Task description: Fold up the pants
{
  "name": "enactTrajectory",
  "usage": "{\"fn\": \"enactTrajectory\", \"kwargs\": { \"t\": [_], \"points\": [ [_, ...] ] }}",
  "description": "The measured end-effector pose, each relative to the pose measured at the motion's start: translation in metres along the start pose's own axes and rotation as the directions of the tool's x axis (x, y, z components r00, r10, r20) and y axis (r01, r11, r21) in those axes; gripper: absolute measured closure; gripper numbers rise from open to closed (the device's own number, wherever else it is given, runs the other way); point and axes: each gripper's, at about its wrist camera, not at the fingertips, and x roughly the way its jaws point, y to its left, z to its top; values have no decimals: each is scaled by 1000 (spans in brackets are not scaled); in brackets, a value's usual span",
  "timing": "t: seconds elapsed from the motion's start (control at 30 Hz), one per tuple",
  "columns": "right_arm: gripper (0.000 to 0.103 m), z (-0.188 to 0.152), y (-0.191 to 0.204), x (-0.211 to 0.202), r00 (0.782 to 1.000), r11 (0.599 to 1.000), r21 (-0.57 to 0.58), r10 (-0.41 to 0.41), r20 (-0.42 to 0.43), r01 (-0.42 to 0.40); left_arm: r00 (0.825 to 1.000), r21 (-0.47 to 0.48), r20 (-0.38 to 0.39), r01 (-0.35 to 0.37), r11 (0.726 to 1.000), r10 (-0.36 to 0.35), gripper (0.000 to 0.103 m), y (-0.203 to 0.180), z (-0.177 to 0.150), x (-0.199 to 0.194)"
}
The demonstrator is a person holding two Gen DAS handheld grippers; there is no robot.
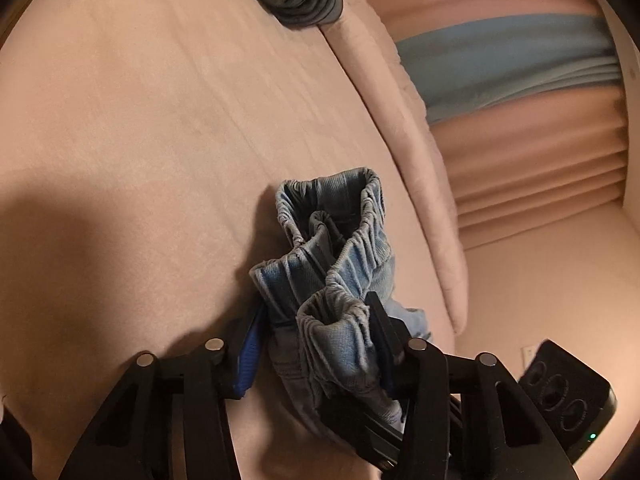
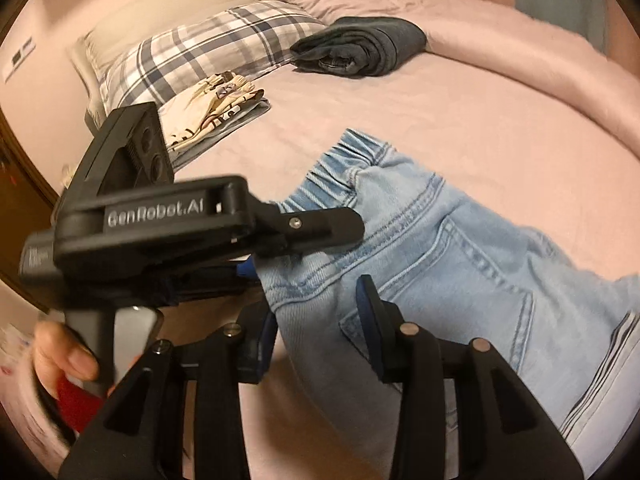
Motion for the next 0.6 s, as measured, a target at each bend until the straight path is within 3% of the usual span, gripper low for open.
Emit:
{"fn": "enactTrajectory", "kwargs": {
  "t": [0.1,0.3,0.33,0.4,0.5,0.6],
  "points": [
    [53,-3,-3,-10,1000,999,34,17,11,-17,1000,1,10,1,1000,-1,61,1,-1,-4],
    [55,-24,-24,-50,996,990,126,56,69,-65,999,30,33,-8,1000,7,63,-5,-7,-11],
    [58,-28,-31,-53,997,988,147,40,60,-49,999,58,46,-8,998,5,64,-11,-9,-14],
    [73,-34,-46,-57,999,980,197,-11,30,5,998,102,65,-14,995,7,64,-22,-11,-17],
    [77,-45,-76,-63,993,949,295,-116,-5,113,996,169,87,-20,985,6,64,-38,-18,-23],
    [78,-49,-95,-55,985,924,340,-162,-66,174,995,238,101,-32,971,8,64,-59,-26,-26]
  ]
}}
